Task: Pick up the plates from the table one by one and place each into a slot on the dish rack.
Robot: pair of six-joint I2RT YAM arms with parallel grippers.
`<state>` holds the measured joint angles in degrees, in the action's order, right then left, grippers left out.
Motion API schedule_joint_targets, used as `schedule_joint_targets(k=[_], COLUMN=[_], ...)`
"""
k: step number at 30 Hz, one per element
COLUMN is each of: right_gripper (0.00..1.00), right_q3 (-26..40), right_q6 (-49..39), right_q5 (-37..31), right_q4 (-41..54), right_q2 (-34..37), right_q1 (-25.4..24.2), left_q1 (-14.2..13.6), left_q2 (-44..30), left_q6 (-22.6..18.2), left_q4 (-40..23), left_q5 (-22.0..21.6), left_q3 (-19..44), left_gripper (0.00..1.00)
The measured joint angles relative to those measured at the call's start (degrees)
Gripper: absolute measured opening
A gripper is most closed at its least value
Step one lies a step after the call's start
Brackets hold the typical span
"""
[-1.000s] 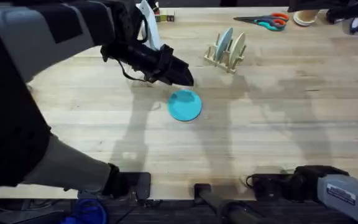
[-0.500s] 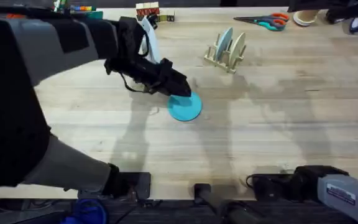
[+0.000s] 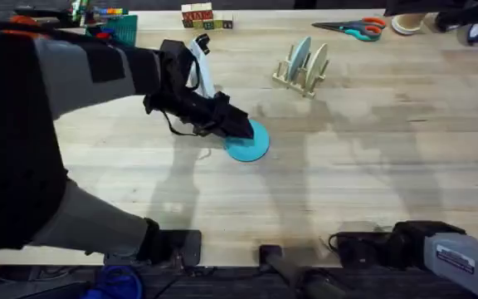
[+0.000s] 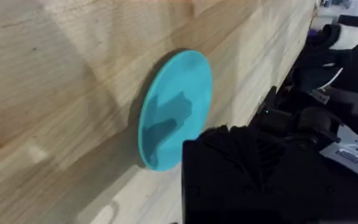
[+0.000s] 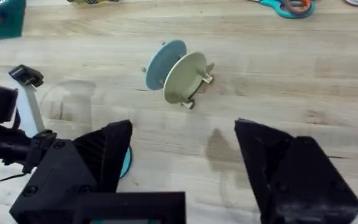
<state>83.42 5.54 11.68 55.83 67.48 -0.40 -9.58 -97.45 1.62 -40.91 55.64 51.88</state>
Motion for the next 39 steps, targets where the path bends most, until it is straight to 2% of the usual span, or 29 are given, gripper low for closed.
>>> schedule_joint_targets(k=[6, 19, 20, 24, 39], right_gripper=[0.993, 0.994, 0.994, 0.993, 0.995], right_q3=[0.00, 0.02, 0.02, 0.00, 0.00], right_q6=[0.00, 0.00, 0.00, 0.00, 0.00], right_q5=[0.00, 0.00, 0.00, 0.00, 0.00], right_q4=[0.00, 0.00, 0.00, 0.00, 0.00], right_q2=[0.00, 0.00, 0.00, 0.00, 0.00], right_q1=[0.00, 0.00, 0.00, 0.00, 0.00], left_q1=[0.00, -0.04, 0.20, 0.17, 0.17], left_q2=[0.00, -1.89, -4.65, -6.86, -6.91], left_q6=[3.16, 5.56, 5.73, 5.46, 5.45], left_q4=[5.93, 6.69, 6.89, 7.09, 7.09], left_q5=[-0.17, -4.85, -1.36, 2.06, 2.14], left_q3=[-2.22, -4.79, -4.43, -3.82, -3.79], left_gripper=[0.040, 0.041, 0.041, 0.041, 0.042])
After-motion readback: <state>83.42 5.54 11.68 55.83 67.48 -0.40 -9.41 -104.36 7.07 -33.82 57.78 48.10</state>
